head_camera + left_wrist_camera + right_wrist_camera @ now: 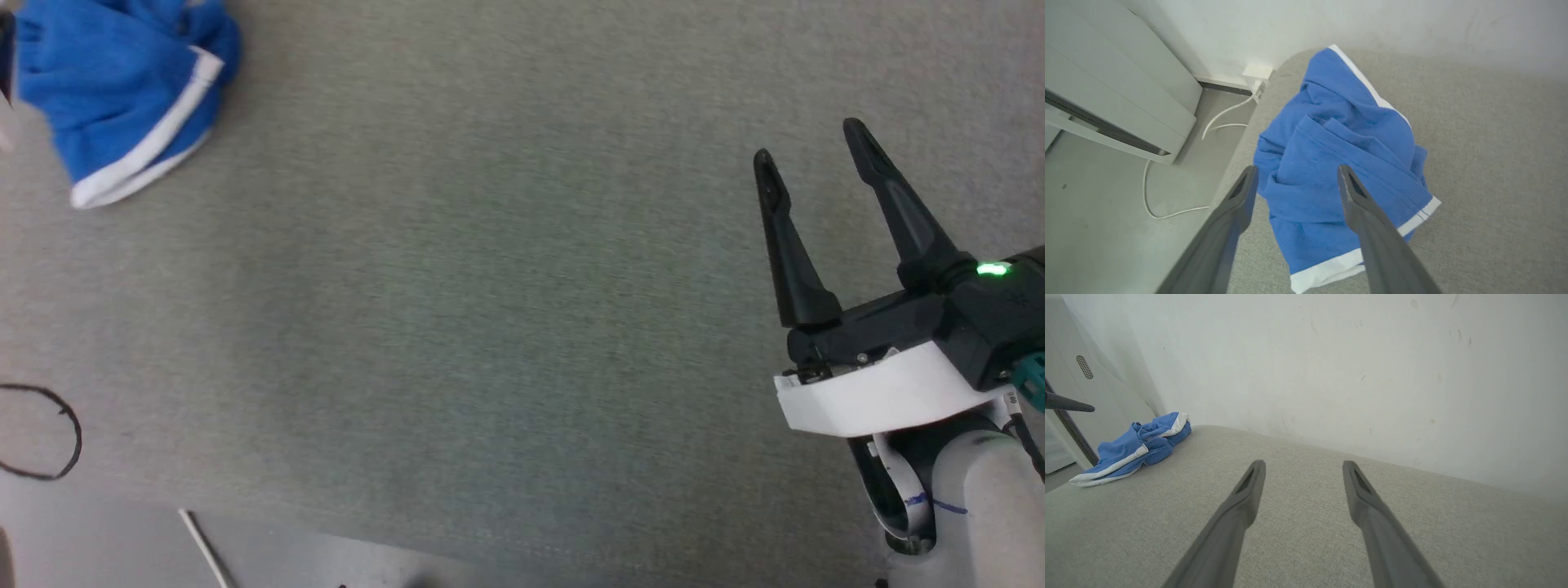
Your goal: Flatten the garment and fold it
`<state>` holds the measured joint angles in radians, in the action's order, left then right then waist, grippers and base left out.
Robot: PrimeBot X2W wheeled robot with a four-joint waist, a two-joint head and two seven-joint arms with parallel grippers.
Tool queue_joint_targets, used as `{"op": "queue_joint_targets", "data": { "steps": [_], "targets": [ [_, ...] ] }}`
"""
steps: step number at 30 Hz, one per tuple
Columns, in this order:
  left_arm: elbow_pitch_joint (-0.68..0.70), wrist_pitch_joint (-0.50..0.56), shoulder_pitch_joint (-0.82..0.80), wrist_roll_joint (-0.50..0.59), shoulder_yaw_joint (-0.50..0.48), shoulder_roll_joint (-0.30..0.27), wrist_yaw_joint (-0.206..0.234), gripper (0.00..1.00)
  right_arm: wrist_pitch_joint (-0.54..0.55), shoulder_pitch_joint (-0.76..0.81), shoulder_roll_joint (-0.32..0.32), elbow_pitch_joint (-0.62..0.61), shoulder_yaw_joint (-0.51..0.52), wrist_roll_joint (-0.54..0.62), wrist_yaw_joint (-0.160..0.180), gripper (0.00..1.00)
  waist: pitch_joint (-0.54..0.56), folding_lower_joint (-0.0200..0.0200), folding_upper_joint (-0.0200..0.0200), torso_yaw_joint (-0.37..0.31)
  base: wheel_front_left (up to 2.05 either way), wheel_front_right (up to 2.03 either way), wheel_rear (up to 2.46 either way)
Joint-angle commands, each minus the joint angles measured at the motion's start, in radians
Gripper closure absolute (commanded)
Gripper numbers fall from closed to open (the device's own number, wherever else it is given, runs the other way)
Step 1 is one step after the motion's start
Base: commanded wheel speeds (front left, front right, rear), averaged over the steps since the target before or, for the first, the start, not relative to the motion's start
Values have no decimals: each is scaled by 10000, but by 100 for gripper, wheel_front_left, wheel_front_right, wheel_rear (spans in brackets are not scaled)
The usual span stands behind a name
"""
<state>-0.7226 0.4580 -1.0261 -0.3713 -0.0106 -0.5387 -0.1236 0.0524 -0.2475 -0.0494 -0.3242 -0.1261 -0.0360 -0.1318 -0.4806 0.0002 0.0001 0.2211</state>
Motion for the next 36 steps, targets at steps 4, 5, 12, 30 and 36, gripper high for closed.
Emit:
{"op": "queue_joint_targets", "data": {
  "steps": [4, 5, 12, 30, 36],
  "targets": [
    [60, 1485, 294, -1472, 578, -642, -68, 0, 31, -131, -8, -166, -57, 144, 11, 0, -1034, -2, -1, -1155, 0, 0, 0],
    [35, 1791, 417, -1690, 637, -783, -68, 0, 25, -131, -8, -197, -79, 159, 11, 0, -1097, -2, -1, -1230, 0, 0, 0],
    [-359, 3086, 993, -2463, 478, -1126, -3, 0, 70, -126, -8, -355, -213, 158, 11, 0, -1395, -2, -1, -1607, 0, 0, 0],
    [821, 2200, 1818, -1871, 626, -1385, 852, 100, -11, -113, -8, -245, -119, 32, 11, 0, -640, -2, -1, -1647, 0, 0, 0],
    [913, -394, 1487, -722, 993, -1630, 1000, 100, -490, 108, -8, 323, 310, -420, 11, 0, 635, -2, -1, -1478, 0, 0, 0]
  ]
}}
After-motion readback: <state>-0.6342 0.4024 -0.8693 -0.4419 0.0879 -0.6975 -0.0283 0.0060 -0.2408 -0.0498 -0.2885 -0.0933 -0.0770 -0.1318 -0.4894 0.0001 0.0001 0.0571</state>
